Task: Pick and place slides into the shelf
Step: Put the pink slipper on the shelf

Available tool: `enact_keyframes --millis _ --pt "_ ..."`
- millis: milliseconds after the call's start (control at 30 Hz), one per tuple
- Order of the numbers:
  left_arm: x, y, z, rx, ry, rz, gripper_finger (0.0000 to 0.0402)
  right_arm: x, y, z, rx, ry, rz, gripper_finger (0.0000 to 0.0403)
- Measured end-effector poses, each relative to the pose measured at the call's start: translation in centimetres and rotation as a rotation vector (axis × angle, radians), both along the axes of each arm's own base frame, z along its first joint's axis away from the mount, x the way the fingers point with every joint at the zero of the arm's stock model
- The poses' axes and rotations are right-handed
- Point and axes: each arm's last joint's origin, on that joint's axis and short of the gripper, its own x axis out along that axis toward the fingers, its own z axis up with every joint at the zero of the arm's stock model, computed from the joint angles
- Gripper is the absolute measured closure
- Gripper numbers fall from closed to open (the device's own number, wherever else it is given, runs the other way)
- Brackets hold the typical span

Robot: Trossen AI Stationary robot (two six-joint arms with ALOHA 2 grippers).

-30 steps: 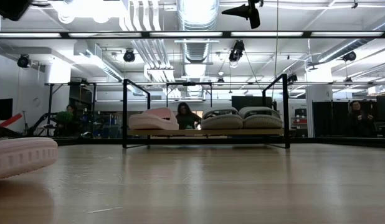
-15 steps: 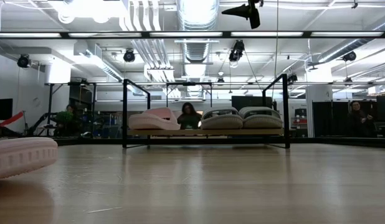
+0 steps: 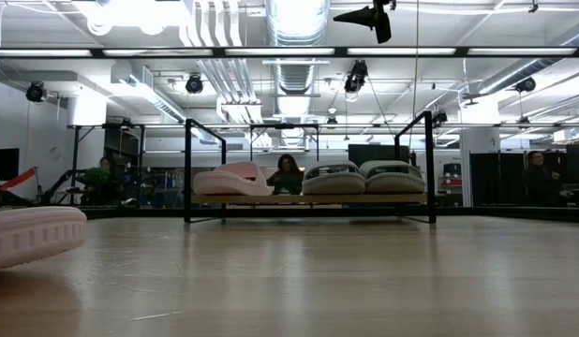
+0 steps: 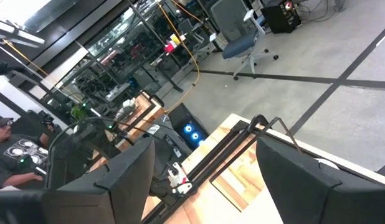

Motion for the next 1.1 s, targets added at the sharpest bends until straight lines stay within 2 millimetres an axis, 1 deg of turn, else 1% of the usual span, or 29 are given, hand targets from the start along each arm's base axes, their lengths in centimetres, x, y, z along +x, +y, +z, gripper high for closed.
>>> enact_keyframes --millis 167,300,467,600,667,767,1033,1100 --pt "0.6 -0.9 -1.2 -0.012 -0.008 0.001 0.014 0.0 0.0 0.0 0.0 0.0 0.0 0.0134" --pt "1.1 -1.5 -1.5 -0.039 -0.049 0.011 0.014 0.0 0.0 0.0 0.0 0.0 0.0 0.0138" --pt "1.6 -1.8 -1.8 -0.03 -0.107 0.048 0.0141 0.0 0.0 0.0 0.003 -0.001 0.0 0.0135" --pt "1.6 -1.8 -1.8 -0.037 -0.113 0.048 0.0158 0.0 0.0 0.0 0.003 -0.002 0.0 0.0134" --pt "1.7 -1.7 -1.8 -0.033 -0.113 0.047 0.0178 0.0 0.0 0.0 0.003 -0.002 0.0 0.0137" --pt "1.8 -1.6 -1.9 -0.029 -0.113 0.051 0.0223 0.0 0.0 0.0 0.004 -0.002 0.002 0.0139" --pt "1.9 -1.3 -2.2 -0.004 -0.114 0.041 0.0382 0.0 0.0 0.0 0.004 -0.002 0.004 0.0134" --pt "1.9 -1.2 -2.2 -0.001 -0.116 0.041 0.0393 0.0 0.0 0.0 0.004 -0.002 0.004 0.0136"
